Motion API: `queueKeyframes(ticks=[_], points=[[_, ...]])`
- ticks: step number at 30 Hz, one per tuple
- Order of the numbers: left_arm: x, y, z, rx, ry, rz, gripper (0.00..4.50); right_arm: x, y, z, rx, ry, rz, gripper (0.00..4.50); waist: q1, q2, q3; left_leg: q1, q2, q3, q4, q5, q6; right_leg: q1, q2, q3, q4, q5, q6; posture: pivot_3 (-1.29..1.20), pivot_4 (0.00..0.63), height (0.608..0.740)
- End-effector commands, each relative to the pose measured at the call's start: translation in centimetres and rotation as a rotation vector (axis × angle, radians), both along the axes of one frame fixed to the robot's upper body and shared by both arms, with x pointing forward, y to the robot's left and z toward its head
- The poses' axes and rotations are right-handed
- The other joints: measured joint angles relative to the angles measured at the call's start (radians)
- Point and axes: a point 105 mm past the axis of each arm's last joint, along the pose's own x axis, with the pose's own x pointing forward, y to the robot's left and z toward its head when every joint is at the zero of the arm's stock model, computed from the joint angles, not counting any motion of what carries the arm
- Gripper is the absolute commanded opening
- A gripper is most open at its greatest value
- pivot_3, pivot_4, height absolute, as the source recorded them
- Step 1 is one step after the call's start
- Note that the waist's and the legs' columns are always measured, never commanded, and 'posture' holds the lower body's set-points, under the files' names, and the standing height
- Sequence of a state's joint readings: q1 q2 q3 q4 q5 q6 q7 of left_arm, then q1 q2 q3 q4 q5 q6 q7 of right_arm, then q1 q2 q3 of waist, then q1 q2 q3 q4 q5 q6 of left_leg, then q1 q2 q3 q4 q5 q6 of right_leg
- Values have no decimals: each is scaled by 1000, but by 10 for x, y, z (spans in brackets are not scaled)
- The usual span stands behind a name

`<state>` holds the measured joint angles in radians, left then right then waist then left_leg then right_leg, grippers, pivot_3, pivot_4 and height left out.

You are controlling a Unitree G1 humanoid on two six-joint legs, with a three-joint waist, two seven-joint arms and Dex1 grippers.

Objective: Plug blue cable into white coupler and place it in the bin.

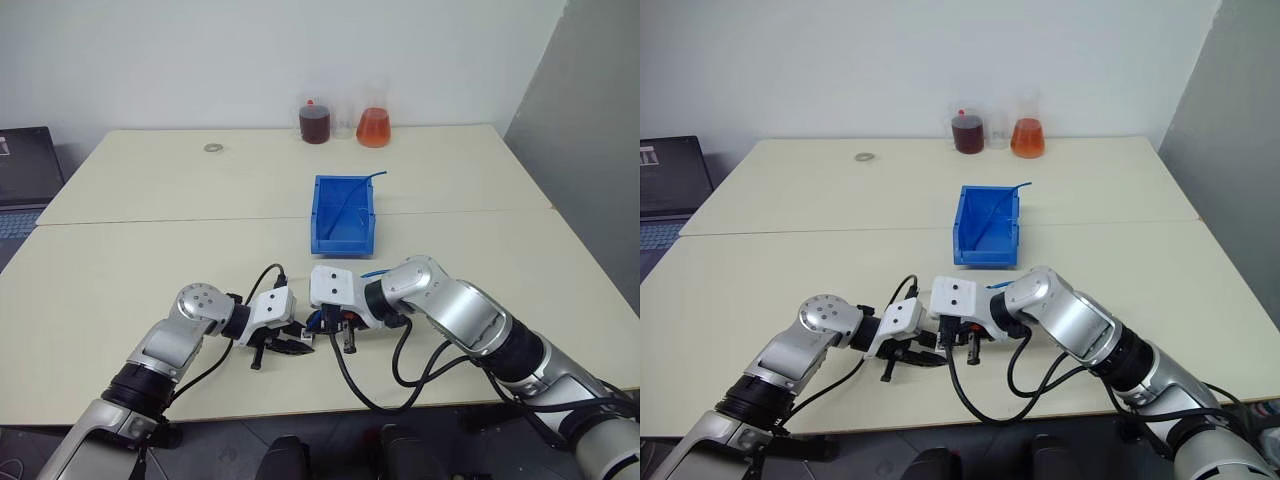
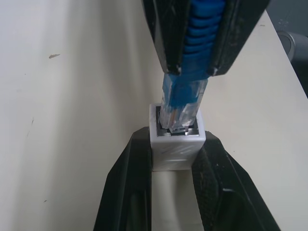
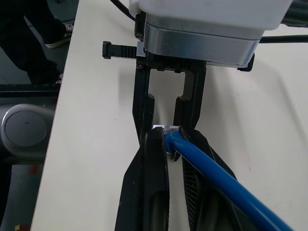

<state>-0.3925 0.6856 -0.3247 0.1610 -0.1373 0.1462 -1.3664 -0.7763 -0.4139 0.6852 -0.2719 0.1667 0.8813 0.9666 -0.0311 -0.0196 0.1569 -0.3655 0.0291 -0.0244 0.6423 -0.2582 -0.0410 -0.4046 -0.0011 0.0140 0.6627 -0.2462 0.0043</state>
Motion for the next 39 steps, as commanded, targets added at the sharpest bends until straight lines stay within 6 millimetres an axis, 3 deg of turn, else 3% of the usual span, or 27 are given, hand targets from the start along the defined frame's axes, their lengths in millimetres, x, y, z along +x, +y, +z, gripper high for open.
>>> queueKeyframes(ticks=[1,13,21,25,34,39], points=[[-14,5,-29,86,100,3,802,-16,0,-13,-52,68,68,109,0,0,0,0,0,0,0,0,0,0,0,0,0,0,0,0,150,740],[-15,4,-31,85,97,6,802,-17,12,-8,-61,37,114,109,0,1,0,0,0,0,-2,-1,1,0,0,0,-2,-1,0,0,150,740],[-16,4,-32,85,93,12,802,-22,-1,-19,-112,66,144,109,1,2,-1,0,0,0,-2,-1,1,0,-1,0,-3,-1,0,0,150,740],[-16,4,-32,85,91,14,802,-25,1,-18,-104,75,150,109,1,2,-2,0,-1,0,-3,-1,1,0,-1,0,-4,-1,1,0,150,740],[-17,5,-32,85,86,17,802,-12,6,-22,-68,108,57,108,0,3,-5,1,0,0,-6,-1,2,0,-1,-1,-4,-2,2,0,150,740],[-16,5,-33,84,86,19,802,-15,13,-21,-51,145,56,108,-1,4,-8,3,0,0,-9,-1,2,0,-1,-1,-4,-4,-1,0,150,740]])
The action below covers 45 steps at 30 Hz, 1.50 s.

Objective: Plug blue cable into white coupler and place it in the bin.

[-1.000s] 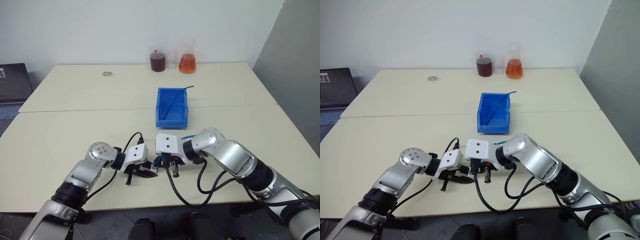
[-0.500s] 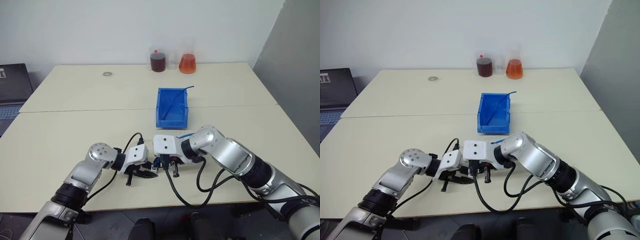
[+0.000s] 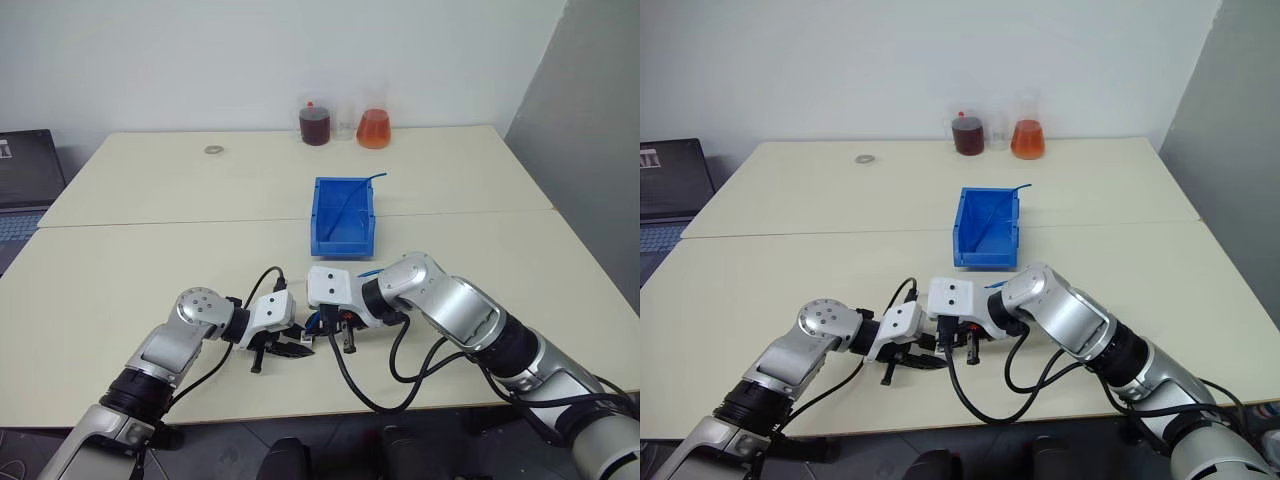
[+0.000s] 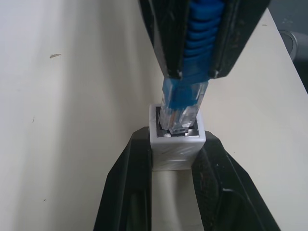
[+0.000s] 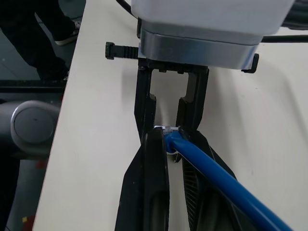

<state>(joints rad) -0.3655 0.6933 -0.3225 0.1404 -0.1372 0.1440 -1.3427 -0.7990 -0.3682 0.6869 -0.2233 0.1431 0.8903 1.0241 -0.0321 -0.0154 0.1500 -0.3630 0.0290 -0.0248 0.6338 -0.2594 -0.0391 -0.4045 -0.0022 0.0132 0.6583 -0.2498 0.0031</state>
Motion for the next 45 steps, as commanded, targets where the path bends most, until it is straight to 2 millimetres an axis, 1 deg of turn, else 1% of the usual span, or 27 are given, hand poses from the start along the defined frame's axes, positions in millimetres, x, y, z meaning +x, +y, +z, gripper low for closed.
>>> queueKeyframes(ticks=[1,3,7,11,14,16,20,26,31,38,43,45], points=[[-13,4,-30,81,93,4,802,-15,7,-21,-40,107,20,108,0,0,-2,0,0,0,-1,0,0,0,0,0,0,0,0,0,150,740],[-13,4,-30,81,94,4,802,-15,7,-23,-46,111,15,108,0,0,-4,1,0,0,-2,0,0,0,0,0,0,-1,-1,0,150,740],[-13,4,-30,82,93,4,802,-13,0,-28,-74,103,7,108,0,0,-7,1,0,0,-3,0,0,0,0,0,0,-1,-2,0,150,740],[-12,4,-31,84,93,5,802,-12,-4,-26,-78,101,4,108,0,1,-7,1,0,0,-3,0,0,0,0,-1,0,-1,-2,0,150,740],[-12,4,-31,82,94,7,802,-14,3,-20,-47,114,1,108,0,1,-7,1,0,-1,-3,0,0,0,0,-1,0,-1,-2,0,150,740],[-12,4,-31,82,94,7,802,-16,8,-20,-34,119,7,107,0,1,-7,1,0,-1,-4,0,0,0,0,-1,0,-1,-2,0,150,740],[-12,4,-31,80,93,10,802,-20,15,-27,-37,126,16,107,0,2,-8,1,0,-1,-4,0,0,0,0,-1,-1,-1,-2,0,150,740],[-13,3,-31,77,93,12,801,-25,18,-31,-58,117,44,90,0,2,-11,1,0,-1,-4,0,0,0,0,-1,-1,-2,-3,0,150,740],[-13,3,-31,76,91,15,801,-27,14,-38,-76,115,50,89,0,2,-13,1,0,-1,-5,0,0,-1,0,-2,-1,-2,-3,0,150,740],[-13,6,-31,80,92,23,801,-18,3,-38,-76,116,14,89,0,2,-13,1,0,-1,-5,0,0,-1,0,-2,-2,-2,-3,0,150,740],[-13,7,-30,78,92,28,801,-26,12,-47,-73,152,30,80,0,3,-14,1,1,-1,-7,0,0,-1,0,-2,-5,-2,-3,0,150,740],[-13,6,-30,76,91,29,801,-27,11,-53,-91,154,34,80,-1,3,-15,1,1,-1,-8,0,0,-1,0,-2,-6,-2,-3,0,150,740]])
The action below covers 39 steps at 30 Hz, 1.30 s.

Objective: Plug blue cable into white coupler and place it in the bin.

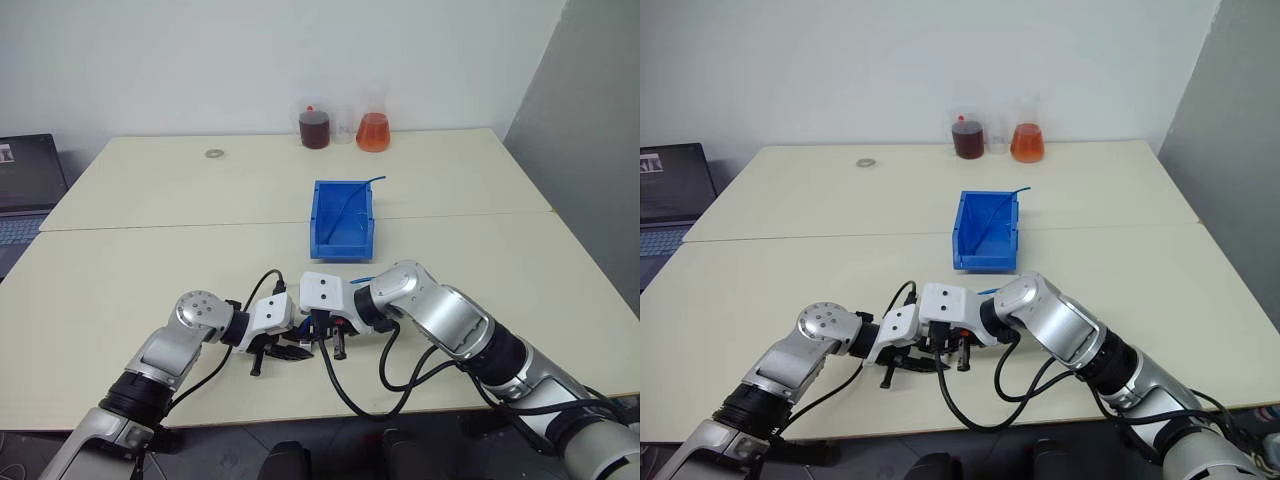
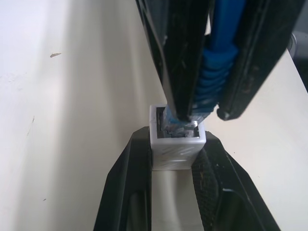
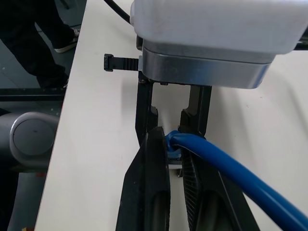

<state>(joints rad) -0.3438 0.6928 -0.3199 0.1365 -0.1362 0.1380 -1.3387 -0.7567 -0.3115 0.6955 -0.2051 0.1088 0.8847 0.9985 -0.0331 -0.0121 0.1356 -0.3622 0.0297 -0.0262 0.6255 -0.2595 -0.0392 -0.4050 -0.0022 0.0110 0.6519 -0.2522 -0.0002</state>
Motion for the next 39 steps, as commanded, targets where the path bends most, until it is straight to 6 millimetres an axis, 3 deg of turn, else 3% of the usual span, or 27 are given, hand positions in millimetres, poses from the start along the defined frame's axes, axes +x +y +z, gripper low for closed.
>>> queueKeyframes(ticks=[1,10,19,26,39], points=[[-10,5,-25,77,82,25,801,-23,0,-47,-124,138,51,80,-1,0,-1,0,0,0,0,0,0,0,0,0,-1,0,0,0,150,740],[-11,5,-25,73,82,38,801,-24,-16,-70,-223,124,97,78,-1,3,-5,3,1,-1,-2,0,0,0,0,-1,-5,0,0,0,150,740],[-13,5,-24,71,82,48,801,-31,-15,-82,-246,188,116,78,-2,4,-13,4,1,-1,-4,0,0,0,0,0,-5,0,0,0,150,740],[-13,8,-22,68,77,66,801,-34,-23,-95,-265,234,101,77,-3,3,-26,15,0,0,-16,-1,0,3,0,3,-6,-5,-2,0,150,740],[-11,10,-19,60,66,86,801,-42,-27,-112,-308,262,107,77,-8,6,-29,16,1,0,-18,-1,1,3,0,2,-6,-7,-4,0,150,740]])
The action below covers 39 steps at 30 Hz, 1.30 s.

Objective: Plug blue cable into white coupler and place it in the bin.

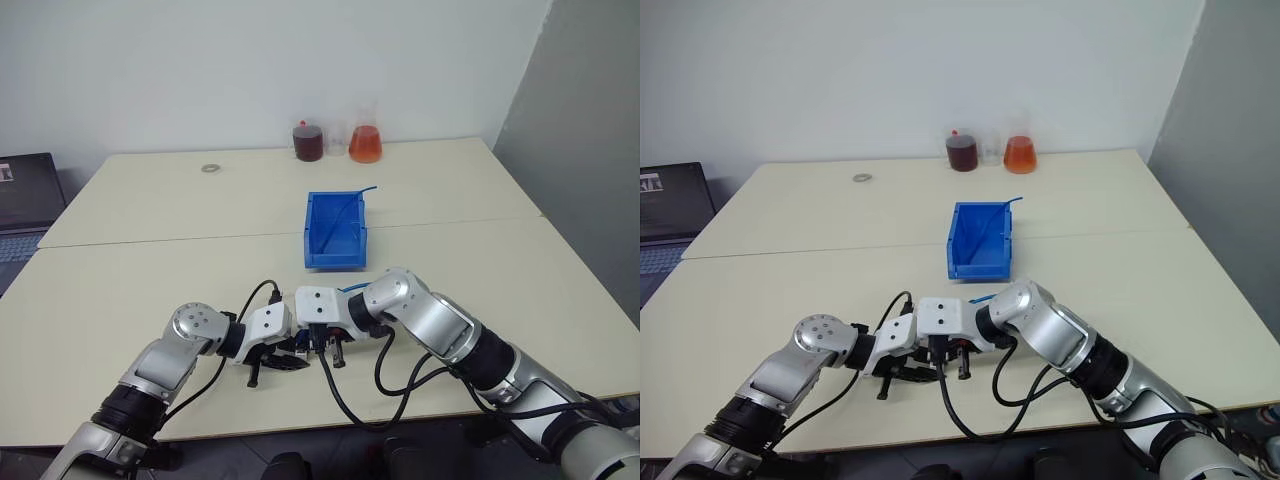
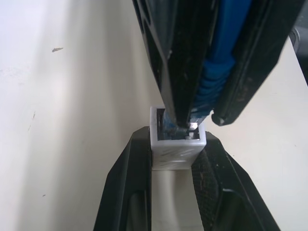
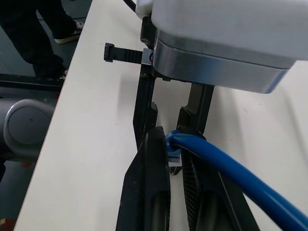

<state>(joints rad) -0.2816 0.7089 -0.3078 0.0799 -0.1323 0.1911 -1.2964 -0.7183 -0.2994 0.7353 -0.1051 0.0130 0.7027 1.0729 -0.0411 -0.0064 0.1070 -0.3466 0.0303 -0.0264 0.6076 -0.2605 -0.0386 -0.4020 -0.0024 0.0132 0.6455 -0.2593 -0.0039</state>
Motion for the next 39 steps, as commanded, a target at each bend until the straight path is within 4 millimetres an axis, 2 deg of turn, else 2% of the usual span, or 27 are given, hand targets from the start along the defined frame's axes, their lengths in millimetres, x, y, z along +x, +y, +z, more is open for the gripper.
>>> queueKeyframes(ticks=[1,7,11,21,23,26,29,34,37,39], points=[[-3,5,-11,43,39,29,801,-42,-29,-94,-298,288,9,77,-1,0,0,0,0,0,0,0,0,0,0,0,0,0,0,0,150,740],[-3,5,-10,43,37,33,801,-49,-29,-100,-319,291,33,77,-4,2,-1,1,0,0,0,0,0,0,0,0,0,0,0,0,150,740],[-2,4,-10,39,35,36,801,-45,-28,-97,-308,281,25,77,-7,3,-2,1,0,-1,-1,0,0,0,0,0,0,0,0,0,150,740],[1,8,-10,21,-10,69,801,-14,-21,-64,-181,214,-67,77,-10,2,3,1,1,-3,-1,0,-1,0,-4,0,0,-1,0,0,150,740],[1,9,-11,18,-4,87,1503,-9,-21,-59,-164,202,-84,77,-10,3,7,1,1,-4,-1,0,-1,0,-5,0,0,-1,0,0,150,740],[-2,14,-12,25,-8,94,2091,-2,-21,-47,-117,184,-116,76,-10,7,13,0,0,-5,-1,0,-1,-1,-5,0,0,-1,0,0,150,740],[-6,21,-12,28,-24,106,2617,3,-23,-33,-73,150,-138,76,-10,2,19,-1,0,-6,-1,0,-1,-1,-5,0,0,-1,0,0,150,740],[-10,29,-4,-8,-46,171,2665,11,-25,-4,21,110,-190,75,-10,-5,34,-3,1,-6,-1,0,-1,-2,-5,-1,0,0,0,0,150,740],[-6,33,15,-93,-61,271,2665,16,-32,20,105,94,-243,75,-14,-8,42,-5,2,-6,-1,0,-1,-3,-5,-1,0,0,1,0,150,740],[-3,36,28,-130,-84,315,2665,22,-37,37,165,86,-290,75,-14,-10,52,-16,2,-6,1,0,-1,-9,-4,-3,1,5,9,0,150,740]])
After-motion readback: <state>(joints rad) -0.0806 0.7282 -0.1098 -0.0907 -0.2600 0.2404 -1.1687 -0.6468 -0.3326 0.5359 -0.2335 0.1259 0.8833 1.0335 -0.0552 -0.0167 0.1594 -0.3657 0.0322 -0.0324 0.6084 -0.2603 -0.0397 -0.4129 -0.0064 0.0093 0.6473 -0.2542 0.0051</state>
